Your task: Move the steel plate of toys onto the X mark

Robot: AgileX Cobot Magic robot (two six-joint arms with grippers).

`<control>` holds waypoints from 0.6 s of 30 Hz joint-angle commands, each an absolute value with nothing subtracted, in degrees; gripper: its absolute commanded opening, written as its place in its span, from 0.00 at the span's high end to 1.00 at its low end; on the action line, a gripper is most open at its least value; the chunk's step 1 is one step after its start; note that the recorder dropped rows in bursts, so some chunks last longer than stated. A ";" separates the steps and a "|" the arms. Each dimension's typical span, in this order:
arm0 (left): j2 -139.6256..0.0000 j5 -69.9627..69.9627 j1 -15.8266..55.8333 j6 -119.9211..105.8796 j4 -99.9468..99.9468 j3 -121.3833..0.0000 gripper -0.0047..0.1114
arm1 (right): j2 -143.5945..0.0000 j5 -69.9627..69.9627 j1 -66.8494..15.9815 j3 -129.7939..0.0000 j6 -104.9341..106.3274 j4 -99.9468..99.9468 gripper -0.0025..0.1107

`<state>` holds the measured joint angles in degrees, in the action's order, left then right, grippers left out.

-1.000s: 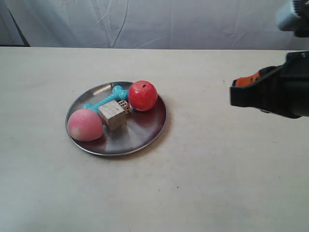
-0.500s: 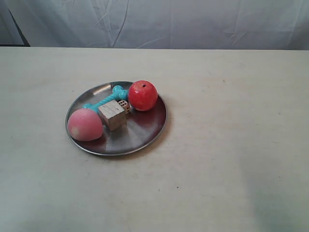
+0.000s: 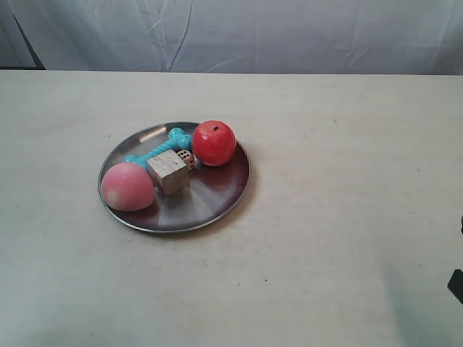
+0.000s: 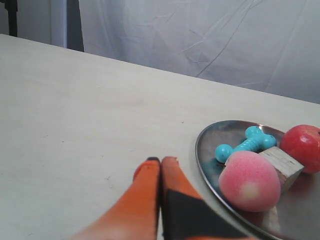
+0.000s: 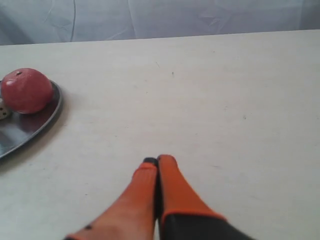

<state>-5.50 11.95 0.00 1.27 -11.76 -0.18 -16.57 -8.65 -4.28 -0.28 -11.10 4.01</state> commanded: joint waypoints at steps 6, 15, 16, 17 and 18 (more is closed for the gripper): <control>-5.06 11.59 0.00 1.14 -11.45 0.00 0.96 | -9.86 -10.59 -3.99 0.00 -7.31 3.32 0.98; -5.06 11.59 0.00 1.14 -11.45 0.00 0.96 | -2.56 -17.00 -3.99 0.00 -5.40 3.20 0.98; -5.06 11.59 0.00 1.14 -11.45 0.00 0.96 | -2.56 -17.00 -3.99 0.00 -5.40 2.74 0.98; -5.06 11.59 0.00 1.14 -11.45 0.00 0.96 | -2.56 -17.00 -3.99 0.00 -5.52 1.31 0.98; -5.06 11.59 0.00 1.14 -11.45 0.00 0.96 | -2.56 -17.00 -3.99 0.00 -5.53 0.58 0.98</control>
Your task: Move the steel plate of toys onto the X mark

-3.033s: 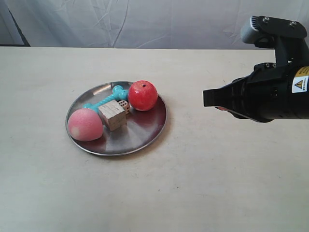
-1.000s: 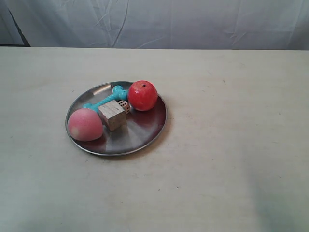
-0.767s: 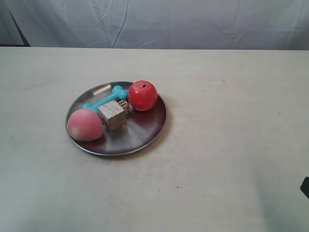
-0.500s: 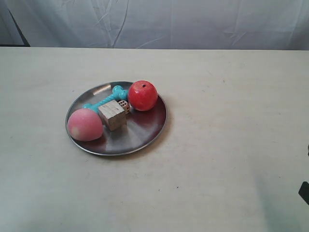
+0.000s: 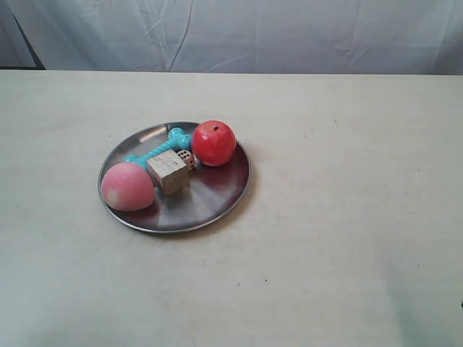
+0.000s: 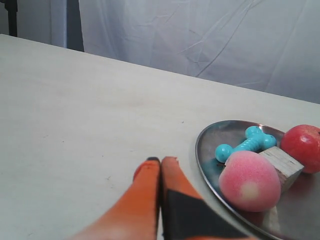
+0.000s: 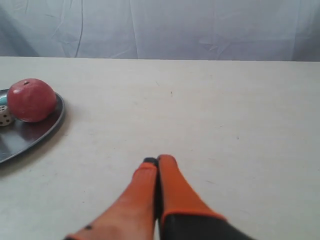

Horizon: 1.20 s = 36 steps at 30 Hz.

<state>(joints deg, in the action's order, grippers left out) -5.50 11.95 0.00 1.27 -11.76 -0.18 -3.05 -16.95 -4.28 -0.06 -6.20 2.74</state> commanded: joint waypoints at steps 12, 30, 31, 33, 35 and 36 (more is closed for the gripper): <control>-5.06 11.59 0.00 1.14 -11.45 0.00 0.96 | -2.76 -17.62 -3.99 0.00 -4.94 6.26 0.98; -5.06 11.59 0.00 1.14 -11.45 0.00 0.96 | -2.91 -17.62 -3.99 0.00 -4.94 15.85 0.98; -5.06 11.59 0.00 1.14 -11.45 0.00 0.96 | -2.91 -17.62 -3.99 0.00 -4.94 15.85 0.98; -5.06 11.59 0.00 1.14 -11.45 0.00 0.96 | -2.91 -17.62 -3.99 0.00 -4.94 15.85 0.98; -5.06 11.59 0.00 1.14 -11.45 0.00 0.96 | -2.91 -17.62 -3.99 0.00 -4.94 15.85 0.98; -5.06 11.59 0.00 1.14 -11.45 0.00 0.96 | -2.91 -17.62 -3.99 0.00 -4.94 15.85 0.98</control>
